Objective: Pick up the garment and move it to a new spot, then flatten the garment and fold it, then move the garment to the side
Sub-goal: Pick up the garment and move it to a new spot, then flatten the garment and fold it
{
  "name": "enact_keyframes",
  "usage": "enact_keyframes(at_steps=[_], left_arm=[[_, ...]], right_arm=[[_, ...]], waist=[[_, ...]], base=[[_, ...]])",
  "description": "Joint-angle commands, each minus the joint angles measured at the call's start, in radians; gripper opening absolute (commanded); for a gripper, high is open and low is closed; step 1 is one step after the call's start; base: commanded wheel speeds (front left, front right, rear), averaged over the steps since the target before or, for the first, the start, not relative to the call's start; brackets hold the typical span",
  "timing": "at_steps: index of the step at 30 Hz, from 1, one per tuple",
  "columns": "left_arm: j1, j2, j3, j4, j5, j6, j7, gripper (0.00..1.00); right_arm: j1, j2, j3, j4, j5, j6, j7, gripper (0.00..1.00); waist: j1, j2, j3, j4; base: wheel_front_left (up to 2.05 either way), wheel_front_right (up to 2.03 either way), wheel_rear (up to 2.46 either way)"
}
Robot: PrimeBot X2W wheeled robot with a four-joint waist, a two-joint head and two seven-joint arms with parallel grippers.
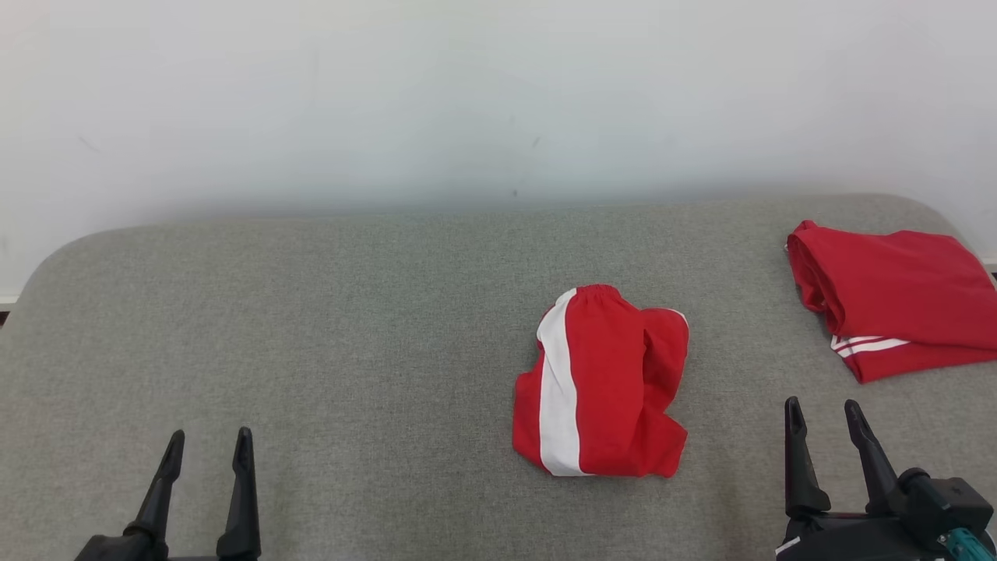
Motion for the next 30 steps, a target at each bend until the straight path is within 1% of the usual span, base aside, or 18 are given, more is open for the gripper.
enact_keyframes(at_steps=[1, 8, 15, 30], left_arm=[[0.015, -0.012, 0.009, -0.003, 0.010, -0.009, -0.003, 1.00], [0.043, -0.042, 0.040, 0.010, 0.036, -0.047, -0.003, 1.00], [0.051, -0.065, 0.055, 0.029, 0.059, -0.065, -0.003, 1.00], [0.050, -0.083, 0.075, 0.041, 0.075, -0.071, -0.003, 1.00]], right_arm=[[0.013, 0.000, 0.003, -0.004, 0.010, -0.003, 0.005, 1.00], [0.028, 0.000, 0.025, -0.004, 0.019, -0.003, 0.009, 1.00], [0.036, 0.000, 0.045, 0.011, 0.026, -0.003, 0.004, 1.00], [0.027, 0.000, 0.055, 0.023, 0.027, -0.003, 0.001, 1.00]], waist=[[0.0001, 0.0000, 0.001, 0.002], [0.0001, 0.0000, 0.007, -0.002], [0.0001, 0.0000, 0.013, -0.004], [0.0001, 0.0000, 0.010, -0.002]], base=[[0.00, 0.00, 0.00], [0.00, 0.00, 0.00], [0.00, 0.00, 0.00], [0.00, 0.00, 0.00]])
